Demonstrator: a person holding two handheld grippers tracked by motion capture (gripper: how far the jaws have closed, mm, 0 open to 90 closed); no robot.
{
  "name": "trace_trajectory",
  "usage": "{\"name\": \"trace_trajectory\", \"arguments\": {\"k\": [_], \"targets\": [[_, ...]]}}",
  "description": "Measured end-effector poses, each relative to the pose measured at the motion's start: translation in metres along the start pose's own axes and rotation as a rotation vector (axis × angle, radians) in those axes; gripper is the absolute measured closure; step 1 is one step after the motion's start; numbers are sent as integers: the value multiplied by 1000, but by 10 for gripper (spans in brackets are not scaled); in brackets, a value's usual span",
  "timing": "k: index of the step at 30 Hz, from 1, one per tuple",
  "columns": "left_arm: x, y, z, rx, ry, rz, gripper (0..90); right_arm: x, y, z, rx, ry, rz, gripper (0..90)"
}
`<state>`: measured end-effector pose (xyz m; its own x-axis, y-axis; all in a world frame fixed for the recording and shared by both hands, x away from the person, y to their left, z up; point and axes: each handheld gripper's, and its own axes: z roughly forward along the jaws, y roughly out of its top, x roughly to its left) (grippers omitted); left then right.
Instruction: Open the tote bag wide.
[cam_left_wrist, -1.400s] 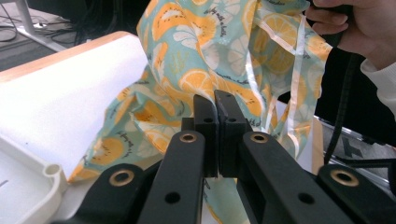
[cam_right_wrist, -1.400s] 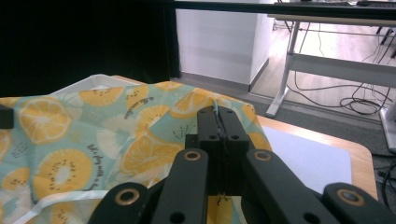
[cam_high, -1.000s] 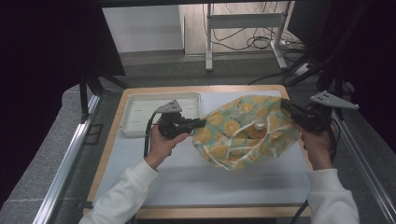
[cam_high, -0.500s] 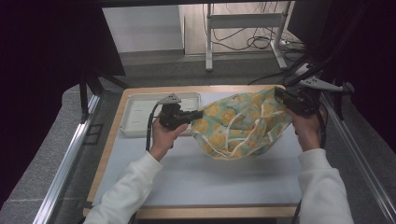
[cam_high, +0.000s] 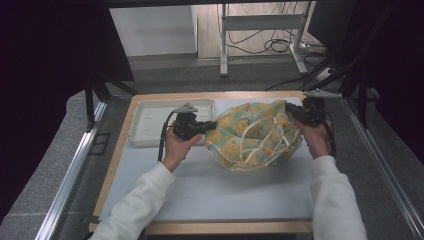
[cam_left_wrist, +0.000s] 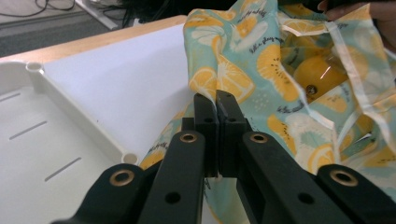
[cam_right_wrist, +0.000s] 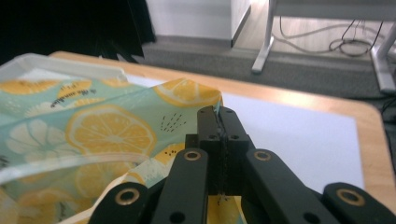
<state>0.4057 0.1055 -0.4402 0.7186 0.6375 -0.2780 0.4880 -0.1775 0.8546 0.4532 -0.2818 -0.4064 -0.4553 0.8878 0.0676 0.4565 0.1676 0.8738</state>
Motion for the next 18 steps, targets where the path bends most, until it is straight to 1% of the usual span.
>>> {"name": "trace_trajectory", "arguments": {"k": [3,6,11,12,16,18], "targets": [[2,-3,4,26,18,2,892,-1,-8,9,28,4,4,887],[5,-8,8,49,30,-5,892,-1,-13,15,56,6,10,887],[10,-15,12,86,40,-28,892,0,-21,22,87,15,1,887],[10,-16,13,90,39,-27,893,1,-23,23,98,16,0,887],[6,-20,15,116,46,0,892,-1,-31,27,130,20,5,887],[5,-21,17,130,49,8,892,-2,-34,28,134,19,8,887]]}}
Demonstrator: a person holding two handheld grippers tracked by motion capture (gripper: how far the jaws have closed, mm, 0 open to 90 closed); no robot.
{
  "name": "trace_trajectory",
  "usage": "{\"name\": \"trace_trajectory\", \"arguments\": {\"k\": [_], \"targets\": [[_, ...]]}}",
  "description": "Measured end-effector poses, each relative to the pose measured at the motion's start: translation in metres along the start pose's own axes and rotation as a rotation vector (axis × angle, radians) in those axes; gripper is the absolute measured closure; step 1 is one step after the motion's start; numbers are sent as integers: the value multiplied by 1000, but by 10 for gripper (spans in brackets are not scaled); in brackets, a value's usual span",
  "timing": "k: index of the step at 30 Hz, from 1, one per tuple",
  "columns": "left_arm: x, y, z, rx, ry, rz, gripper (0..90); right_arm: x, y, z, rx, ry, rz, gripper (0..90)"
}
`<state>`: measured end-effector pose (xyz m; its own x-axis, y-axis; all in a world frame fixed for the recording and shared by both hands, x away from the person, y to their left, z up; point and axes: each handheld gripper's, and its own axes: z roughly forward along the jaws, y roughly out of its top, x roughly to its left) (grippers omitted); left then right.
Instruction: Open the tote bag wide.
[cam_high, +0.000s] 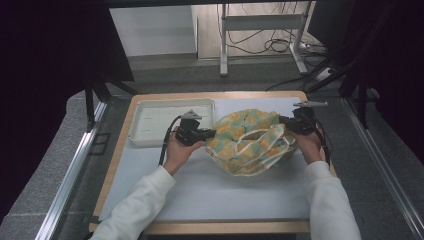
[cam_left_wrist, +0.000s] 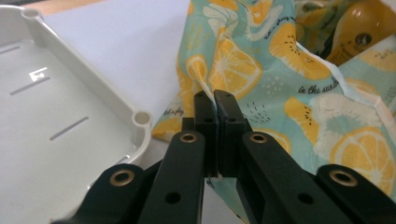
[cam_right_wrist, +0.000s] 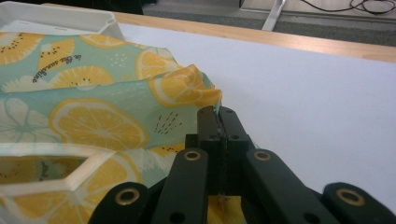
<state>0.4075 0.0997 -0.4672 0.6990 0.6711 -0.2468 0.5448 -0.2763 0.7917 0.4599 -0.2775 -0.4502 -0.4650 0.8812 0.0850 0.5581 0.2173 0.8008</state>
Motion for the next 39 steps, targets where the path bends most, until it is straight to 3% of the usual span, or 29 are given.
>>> {"name": "trace_trajectory", "arguments": {"k": [8,18,25,39], "targets": [[-2,-6,7,27,-4,2,892,-4,-11,6,62,11,14,887],[-7,-10,13,47,-7,20,893,-10,-23,9,94,18,37,888],[-16,-17,22,82,3,55,894,-15,-30,10,136,11,47,887],[-22,-29,35,128,3,79,895,-19,-42,10,153,6,67,888]]}}
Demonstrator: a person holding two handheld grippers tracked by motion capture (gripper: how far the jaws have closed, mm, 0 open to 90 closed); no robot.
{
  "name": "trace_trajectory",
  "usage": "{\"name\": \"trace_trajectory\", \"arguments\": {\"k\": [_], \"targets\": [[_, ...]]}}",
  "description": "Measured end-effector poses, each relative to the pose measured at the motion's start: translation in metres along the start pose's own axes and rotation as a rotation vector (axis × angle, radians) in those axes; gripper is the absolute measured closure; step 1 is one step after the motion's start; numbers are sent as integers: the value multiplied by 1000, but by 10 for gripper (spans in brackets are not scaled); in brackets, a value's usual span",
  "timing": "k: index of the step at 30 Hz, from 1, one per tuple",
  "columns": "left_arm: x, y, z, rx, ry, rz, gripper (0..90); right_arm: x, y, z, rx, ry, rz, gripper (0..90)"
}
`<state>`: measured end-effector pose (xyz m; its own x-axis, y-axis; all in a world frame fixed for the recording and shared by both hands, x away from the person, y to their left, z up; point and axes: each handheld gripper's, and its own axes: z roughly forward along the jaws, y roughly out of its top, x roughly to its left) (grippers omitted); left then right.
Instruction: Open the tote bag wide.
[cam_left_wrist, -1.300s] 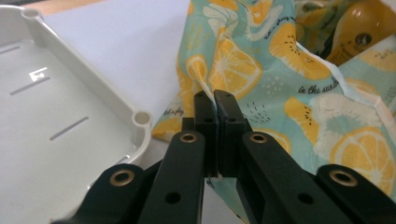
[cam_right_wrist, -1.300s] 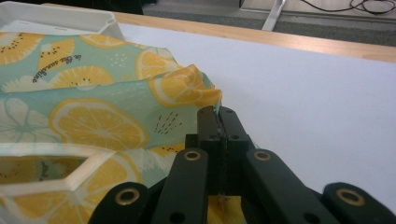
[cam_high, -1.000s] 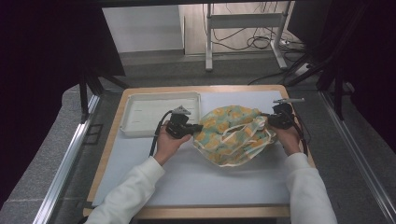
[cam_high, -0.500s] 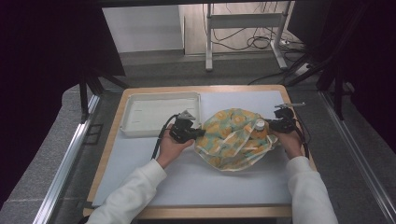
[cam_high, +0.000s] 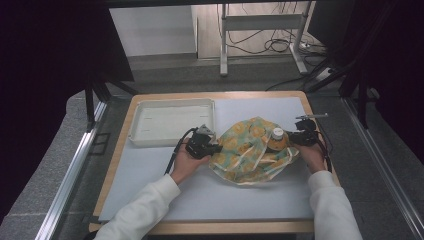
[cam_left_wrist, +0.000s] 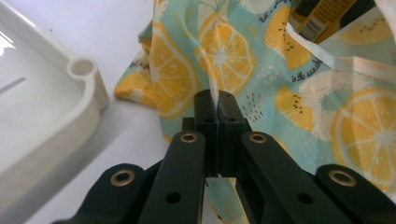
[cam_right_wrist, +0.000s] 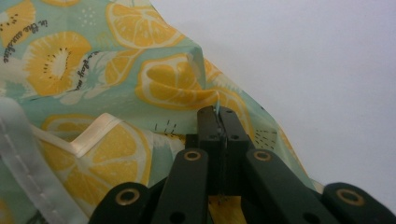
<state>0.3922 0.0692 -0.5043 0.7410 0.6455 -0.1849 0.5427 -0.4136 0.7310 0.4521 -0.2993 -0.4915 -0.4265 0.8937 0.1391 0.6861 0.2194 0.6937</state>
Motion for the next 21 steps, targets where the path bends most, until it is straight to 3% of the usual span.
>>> {"name": "trace_trajectory", "arguments": {"k": [6,21], "targets": [[-2,-5,8,38,2,17,894,0,-4,2,18,-3,-7,887],[-4,-12,16,66,-15,13,891,-3,-13,1,14,-12,1,886]]}}
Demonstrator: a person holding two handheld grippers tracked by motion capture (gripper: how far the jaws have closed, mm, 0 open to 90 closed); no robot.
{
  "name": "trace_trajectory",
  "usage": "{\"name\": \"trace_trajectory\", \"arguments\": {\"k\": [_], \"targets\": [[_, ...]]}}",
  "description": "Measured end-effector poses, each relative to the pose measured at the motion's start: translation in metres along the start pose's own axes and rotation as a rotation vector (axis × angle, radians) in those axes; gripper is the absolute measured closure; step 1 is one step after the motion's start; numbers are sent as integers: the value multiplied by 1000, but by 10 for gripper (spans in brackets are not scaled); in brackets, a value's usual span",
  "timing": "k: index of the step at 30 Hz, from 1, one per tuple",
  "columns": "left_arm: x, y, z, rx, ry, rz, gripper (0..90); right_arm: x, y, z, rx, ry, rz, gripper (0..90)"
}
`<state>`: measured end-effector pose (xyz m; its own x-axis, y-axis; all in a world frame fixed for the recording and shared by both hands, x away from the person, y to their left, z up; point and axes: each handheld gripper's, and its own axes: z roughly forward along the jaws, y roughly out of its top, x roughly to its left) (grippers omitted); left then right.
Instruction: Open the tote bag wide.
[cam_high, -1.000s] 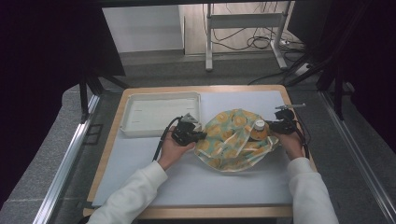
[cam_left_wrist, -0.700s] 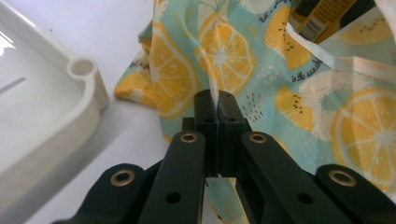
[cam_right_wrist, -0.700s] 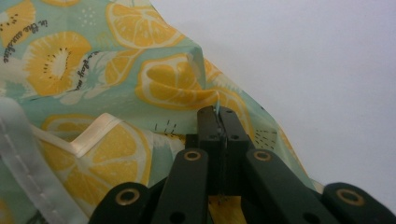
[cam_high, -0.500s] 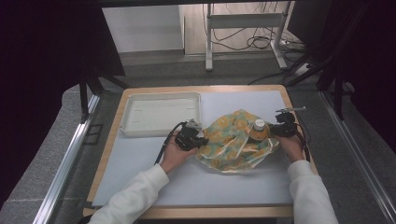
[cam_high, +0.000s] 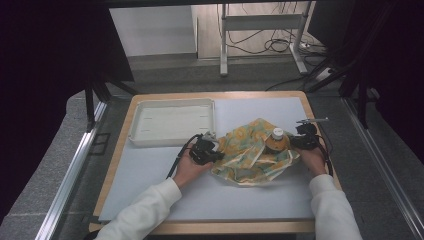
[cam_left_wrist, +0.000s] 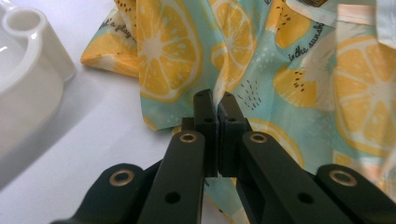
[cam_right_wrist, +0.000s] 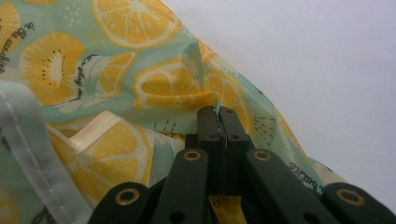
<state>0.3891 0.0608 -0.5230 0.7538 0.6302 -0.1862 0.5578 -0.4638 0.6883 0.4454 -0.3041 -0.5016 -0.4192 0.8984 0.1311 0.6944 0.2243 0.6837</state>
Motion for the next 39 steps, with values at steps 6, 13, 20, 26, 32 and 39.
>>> {"name": "trace_trajectory", "arguments": {"k": [6,13,20,26,32,39], "targets": [[-1,0,-1,-6,0,-1,889,0,1,-1,-4,-1,-6,886],[-1,-2,-1,-10,9,0,854,0,0,-1,-3,-6,-2,860],[-2,-1,-26,-167,23,-28,560,-2,5,-24,-137,-48,0,544],[-4,0,-48,-244,-3,-49,400,-5,9,-52,-239,-47,22,489],[-11,1,-62,-267,-26,-26,393,-3,10,-79,-296,-42,33,475],[-22,0,-73,-271,-62,-9,396,6,-6,-106,-338,-5,38,467]]}}
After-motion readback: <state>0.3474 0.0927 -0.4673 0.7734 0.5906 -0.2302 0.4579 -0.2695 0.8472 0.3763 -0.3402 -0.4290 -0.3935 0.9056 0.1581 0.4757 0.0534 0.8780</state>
